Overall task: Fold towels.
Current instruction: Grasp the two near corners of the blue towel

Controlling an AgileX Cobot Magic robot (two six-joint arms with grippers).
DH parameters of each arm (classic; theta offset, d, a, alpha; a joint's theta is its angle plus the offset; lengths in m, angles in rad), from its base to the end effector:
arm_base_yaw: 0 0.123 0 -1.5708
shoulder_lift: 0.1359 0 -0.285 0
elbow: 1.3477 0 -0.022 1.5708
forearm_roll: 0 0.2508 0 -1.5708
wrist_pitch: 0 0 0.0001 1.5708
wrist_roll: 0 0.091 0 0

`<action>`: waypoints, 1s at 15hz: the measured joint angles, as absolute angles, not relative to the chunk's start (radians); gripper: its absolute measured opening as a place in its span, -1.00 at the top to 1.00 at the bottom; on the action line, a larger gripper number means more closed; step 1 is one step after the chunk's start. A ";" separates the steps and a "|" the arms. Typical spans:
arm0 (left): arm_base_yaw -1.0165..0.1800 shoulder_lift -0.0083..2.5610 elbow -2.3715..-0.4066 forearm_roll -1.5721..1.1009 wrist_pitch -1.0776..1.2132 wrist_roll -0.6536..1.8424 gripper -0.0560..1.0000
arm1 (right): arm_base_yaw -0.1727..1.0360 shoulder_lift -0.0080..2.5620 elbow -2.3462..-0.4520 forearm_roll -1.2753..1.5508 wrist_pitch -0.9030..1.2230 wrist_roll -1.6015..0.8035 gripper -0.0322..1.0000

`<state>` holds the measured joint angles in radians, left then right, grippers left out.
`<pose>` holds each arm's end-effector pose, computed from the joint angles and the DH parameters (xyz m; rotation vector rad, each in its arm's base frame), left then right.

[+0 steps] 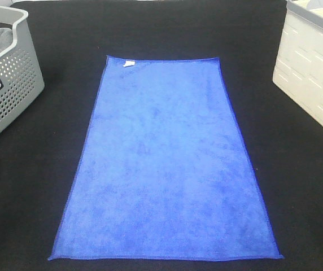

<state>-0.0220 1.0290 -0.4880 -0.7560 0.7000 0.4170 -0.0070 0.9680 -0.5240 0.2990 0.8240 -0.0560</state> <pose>0.1654 -0.0439 0.2258 -0.0642 2.5564 -0.6757 0.1501 0.0186 0.2291 0.1521 2.7229 0.3383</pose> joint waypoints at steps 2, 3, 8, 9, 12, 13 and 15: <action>-0.022 1.169 -0.488 -0.828 0.699 0.514 -0.28 | -0.007 1.061 -0.524 0.354 0.789 -0.149 -0.48; -0.022 1.232 -0.488 -0.861 0.698 0.554 -0.28 | -0.007 1.108 -0.525 0.388 0.766 -0.191 -0.48; -0.022 1.412 -0.488 -0.981 0.650 0.708 -0.28 | -0.007 1.261 -0.525 0.524 0.695 -0.276 -0.48; -0.022 1.435 -0.488 -0.990 0.617 0.714 -0.28 | -0.007 1.311 -0.525 0.578 0.681 -0.318 -0.48; -0.022 1.473 -0.488 -1.002 0.581 0.740 -0.28 | -0.007 1.423 -0.525 0.671 0.636 -0.392 -0.48; -0.022 1.486 -0.488 -1.019 0.570 0.753 -0.28 | -0.007 1.457 -0.525 0.701 0.608 -0.422 -0.48; -0.022 1.525 -0.489 -1.070 0.557 0.794 -0.28 | -0.007 1.514 -0.526 0.743 0.567 -0.477 -0.48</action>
